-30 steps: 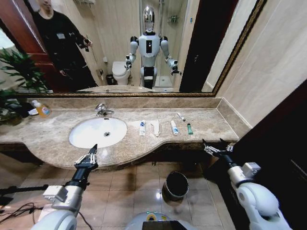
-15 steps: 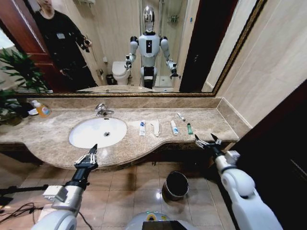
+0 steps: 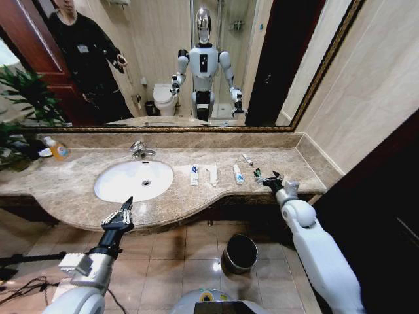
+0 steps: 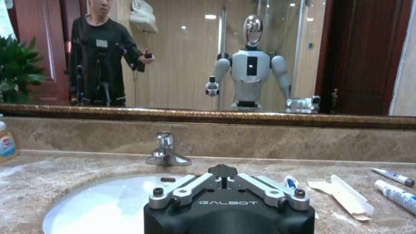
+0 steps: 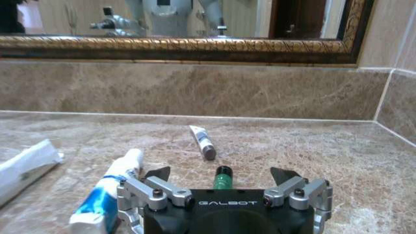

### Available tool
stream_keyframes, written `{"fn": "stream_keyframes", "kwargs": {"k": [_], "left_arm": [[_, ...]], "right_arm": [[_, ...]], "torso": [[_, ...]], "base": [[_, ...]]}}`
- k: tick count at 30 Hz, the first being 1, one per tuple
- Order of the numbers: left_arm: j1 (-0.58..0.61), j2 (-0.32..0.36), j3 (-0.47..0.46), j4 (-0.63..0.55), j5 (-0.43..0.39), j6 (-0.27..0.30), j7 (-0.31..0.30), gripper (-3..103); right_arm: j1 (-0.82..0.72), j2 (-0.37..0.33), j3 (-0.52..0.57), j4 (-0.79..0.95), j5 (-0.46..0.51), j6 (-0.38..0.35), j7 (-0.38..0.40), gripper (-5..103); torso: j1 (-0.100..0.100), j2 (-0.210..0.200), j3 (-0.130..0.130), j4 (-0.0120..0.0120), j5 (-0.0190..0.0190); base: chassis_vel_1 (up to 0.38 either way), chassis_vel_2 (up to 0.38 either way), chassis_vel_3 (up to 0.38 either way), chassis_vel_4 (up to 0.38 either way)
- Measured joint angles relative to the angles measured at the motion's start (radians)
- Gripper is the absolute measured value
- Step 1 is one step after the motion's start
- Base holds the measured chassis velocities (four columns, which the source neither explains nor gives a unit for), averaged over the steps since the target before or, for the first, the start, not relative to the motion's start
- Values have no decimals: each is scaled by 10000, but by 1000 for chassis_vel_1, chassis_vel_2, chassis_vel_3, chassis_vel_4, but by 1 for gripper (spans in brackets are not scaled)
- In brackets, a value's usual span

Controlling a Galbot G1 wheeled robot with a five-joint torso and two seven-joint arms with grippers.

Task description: Pick up the trash from the sink and place it in the trash bin.

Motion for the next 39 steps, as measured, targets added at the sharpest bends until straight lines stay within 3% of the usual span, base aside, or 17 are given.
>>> {"fn": "stream_keyframes", "kwargs": {"k": [8, 9, 11, 15, 25, 30, 31, 32, 34, 39], "left_arm": [[0, 0, 0, -1, 0, 0, 0, 0], [0, 0, 0, -1, 0, 0, 0, 0], [0, 0, 0, 0, 0, 0, 0, 0], [0, 0, 0, 0, 0, 0, 0, 0], [0, 0, 0, 0, 0, 0, 0, 0], [0, 0, 0, 0, 0, 0, 0, 0], [0, 0, 0, 0, 0, 0, 0, 0], [0, 0, 0, 0, 1, 0, 0, 0], [0, 0, 0, -1, 0, 0, 0, 0], [0, 0, 0, 0, 0, 0, 0, 0]], "right_arm": [[34, -239, -206, -263, 196, -301, 249, 102], [-10, -296, -207, -266, 216, -324, 254, 94], [-32, -326, -206, -258, 245, -386, 256, 94], [-37, -388, -249, -298, 391, -529, 301, 75], [16, -427, -561, -299, 396, -538, 463, 74], [62, -371, -704, -332, 338, -536, 541, 54], [68, -365, -722, -333, 318, -535, 552, 54], [74, -365, -753, -332, 267, -537, 564, 46], [77, -364, -766, -320, 234, -546, 571, 46], [92, -365, -799, -286, 158, -561, 627, 30]], "torso": [[0, 0, -1, -1, 1], [0, 0, -1, -2, 0], [-1, 0, -1, -2, 0], [-1, 0, -1, -1, 0], [-1, 0, -1, -1, 0], [-2, 0, -2, -1, 0], [-2, 0, -1, -1, 0], [-1, 0, -2, -1, 0], [-2, 0, -1, -1, 0], [-2, 0, -1, -2, 0]], "base": [[0, 0, 0, 0], [0, 0, 0, 0], [0, 0, 0, 0], [0, 0, 0, 0], [0, 0, 0, 0], [0, 0, 0, 0], [0, 0, 0, 0], [0, 0, 0, 0], [0, 0, 0, 0], [0, 0, 0, 0]]}}
